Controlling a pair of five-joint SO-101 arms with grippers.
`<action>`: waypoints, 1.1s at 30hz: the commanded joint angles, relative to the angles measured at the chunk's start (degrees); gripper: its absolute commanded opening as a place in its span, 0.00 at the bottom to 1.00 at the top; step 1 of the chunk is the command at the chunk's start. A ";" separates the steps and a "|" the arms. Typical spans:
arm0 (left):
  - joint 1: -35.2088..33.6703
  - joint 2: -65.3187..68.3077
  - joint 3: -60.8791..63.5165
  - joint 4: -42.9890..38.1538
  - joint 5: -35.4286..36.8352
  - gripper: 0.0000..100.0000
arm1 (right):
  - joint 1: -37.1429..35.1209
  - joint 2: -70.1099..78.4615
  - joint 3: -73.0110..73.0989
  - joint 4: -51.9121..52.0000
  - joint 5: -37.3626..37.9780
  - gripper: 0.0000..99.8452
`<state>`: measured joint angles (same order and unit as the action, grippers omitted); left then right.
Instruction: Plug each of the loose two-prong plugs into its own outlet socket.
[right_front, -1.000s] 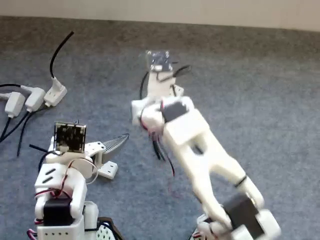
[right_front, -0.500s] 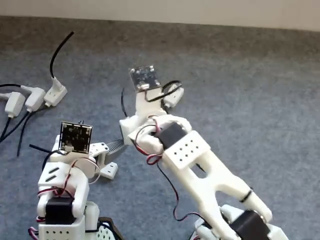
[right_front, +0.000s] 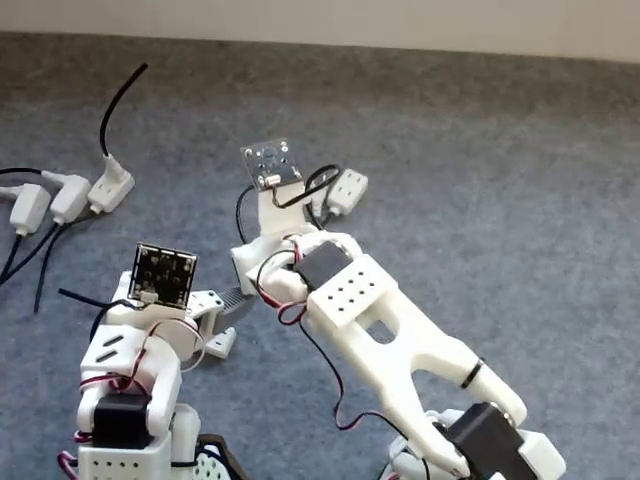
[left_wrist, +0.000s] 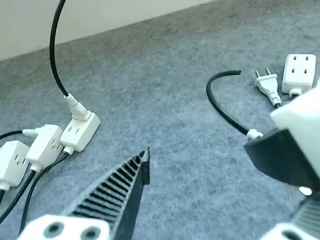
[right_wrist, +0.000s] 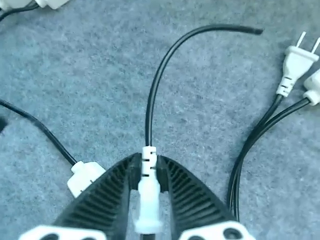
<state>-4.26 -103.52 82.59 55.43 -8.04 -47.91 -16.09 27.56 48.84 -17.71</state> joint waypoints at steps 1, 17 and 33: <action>0.84 0.22 1.89 -3.96 0.35 0.45 | -2.42 -6.64 -1.63 3.21 -0.44 0.01; 0.75 0.22 2.68 -4.04 0.35 0.45 | 3.47 -13.05 -10.59 21.76 6.15 0.01; 0.75 -0.04 2.15 -3.96 0.35 0.45 | 12.09 -1.54 -8.84 23.96 10.11 0.01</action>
<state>-4.00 -103.60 85.41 52.35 -7.96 -37.01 -18.81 20.62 72.57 -7.87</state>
